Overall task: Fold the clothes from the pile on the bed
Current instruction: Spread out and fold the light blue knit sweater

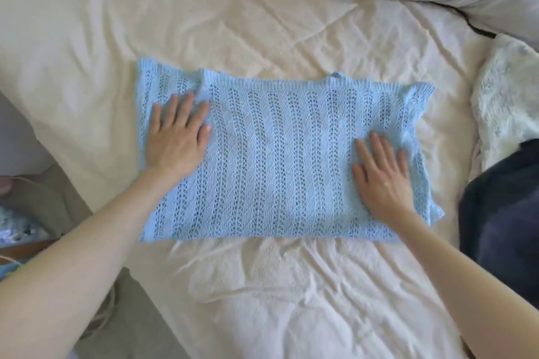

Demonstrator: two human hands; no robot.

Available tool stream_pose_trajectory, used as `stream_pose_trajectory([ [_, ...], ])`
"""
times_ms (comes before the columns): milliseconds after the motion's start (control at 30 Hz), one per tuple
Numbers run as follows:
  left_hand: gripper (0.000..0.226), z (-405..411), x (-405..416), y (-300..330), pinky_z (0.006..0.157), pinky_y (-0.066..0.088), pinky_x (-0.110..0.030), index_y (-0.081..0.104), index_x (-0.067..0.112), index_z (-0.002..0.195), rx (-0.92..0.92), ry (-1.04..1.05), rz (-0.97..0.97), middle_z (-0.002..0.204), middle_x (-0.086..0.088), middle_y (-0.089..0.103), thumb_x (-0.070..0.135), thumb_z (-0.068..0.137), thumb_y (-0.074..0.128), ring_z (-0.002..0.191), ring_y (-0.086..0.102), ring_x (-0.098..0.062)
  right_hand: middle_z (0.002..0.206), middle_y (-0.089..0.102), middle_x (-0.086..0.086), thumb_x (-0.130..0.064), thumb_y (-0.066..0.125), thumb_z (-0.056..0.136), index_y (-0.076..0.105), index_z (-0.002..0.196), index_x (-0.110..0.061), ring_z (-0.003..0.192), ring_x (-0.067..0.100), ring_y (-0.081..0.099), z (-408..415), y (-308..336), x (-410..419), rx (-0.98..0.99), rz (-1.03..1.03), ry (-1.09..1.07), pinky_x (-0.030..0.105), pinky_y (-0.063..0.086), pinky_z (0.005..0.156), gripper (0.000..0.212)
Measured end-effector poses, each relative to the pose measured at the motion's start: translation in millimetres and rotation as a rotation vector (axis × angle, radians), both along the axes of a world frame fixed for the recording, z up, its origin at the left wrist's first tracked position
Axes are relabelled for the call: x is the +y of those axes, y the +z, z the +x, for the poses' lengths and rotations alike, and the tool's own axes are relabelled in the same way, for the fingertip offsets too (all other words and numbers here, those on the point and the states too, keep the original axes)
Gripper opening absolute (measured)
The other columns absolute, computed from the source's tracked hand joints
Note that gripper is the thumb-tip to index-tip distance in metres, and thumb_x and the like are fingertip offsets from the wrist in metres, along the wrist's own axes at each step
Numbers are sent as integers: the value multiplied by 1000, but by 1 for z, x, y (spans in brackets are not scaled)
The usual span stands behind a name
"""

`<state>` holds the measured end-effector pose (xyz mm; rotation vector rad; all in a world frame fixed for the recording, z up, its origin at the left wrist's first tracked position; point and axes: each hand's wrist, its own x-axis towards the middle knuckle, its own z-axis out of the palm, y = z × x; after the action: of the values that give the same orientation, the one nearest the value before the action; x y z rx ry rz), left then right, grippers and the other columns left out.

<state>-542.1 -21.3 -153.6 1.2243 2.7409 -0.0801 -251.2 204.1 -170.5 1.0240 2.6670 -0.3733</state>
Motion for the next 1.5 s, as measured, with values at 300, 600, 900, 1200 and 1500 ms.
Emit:
stream_pose_trajectory([
  [300, 52, 75, -86, 25, 105, 25, -53, 38, 2, 139, -140, 465, 355, 142, -26, 38, 20, 93, 56, 131, 33, -40, 157, 1, 6, -52, 11, 93, 7, 148, -27, 145, 27, -2, -19, 43, -100, 86, -61, 87, 56, -4, 115, 61],
  [600, 31, 113, -136, 13, 63, 52, -23, 56, 8, 92, -1217, 1644, 972, 86, -5, 58, 39, 90, 58, 76, 57, -13, 154, 27, 7, -39, 49, 94, 32, 147, -20, 143, 29, 21, -13, 15, -172, 74, -67, 204, 53, 4, 114, 58],
  [900, 6, 107, -106, 58, 68, 52, -28, 58, 12, 93, -1114, 1631, 1286, 103, -8, 65, 17, 95, 54, 88, 64, -17, 159, -11, 0, -46, 27, 99, -1, 152, -29, 146, 20, -13, -22, 18, -164, -58, -171, 246, 48, -16, 113, 62],
  [1200, 9, 174, 38, 136, 62, 34, -3, 54, 11, 91, -474, 666, 1089, 74, 15, 51, 15, 90, 61, 63, 50, 12, 126, 58, 0, -37, 36, 101, 53, 126, -16, 117, 16, 54, 8, 104, -97, 700, -1352, -890, 35, 44, 98, 37],
  [1500, 40, 284, 103, 77, 109, 25, -41, 54, 7, 126, -581, -265, 384, 137, -9, 51, 10, 87, 60, 134, 39, -26, 88, 66, -2, -39, 45, 98, 63, 96, -17, 72, 10, 63, 72, 96, -16, 818, -1210, -1254, 25, 48, 65, 28],
])
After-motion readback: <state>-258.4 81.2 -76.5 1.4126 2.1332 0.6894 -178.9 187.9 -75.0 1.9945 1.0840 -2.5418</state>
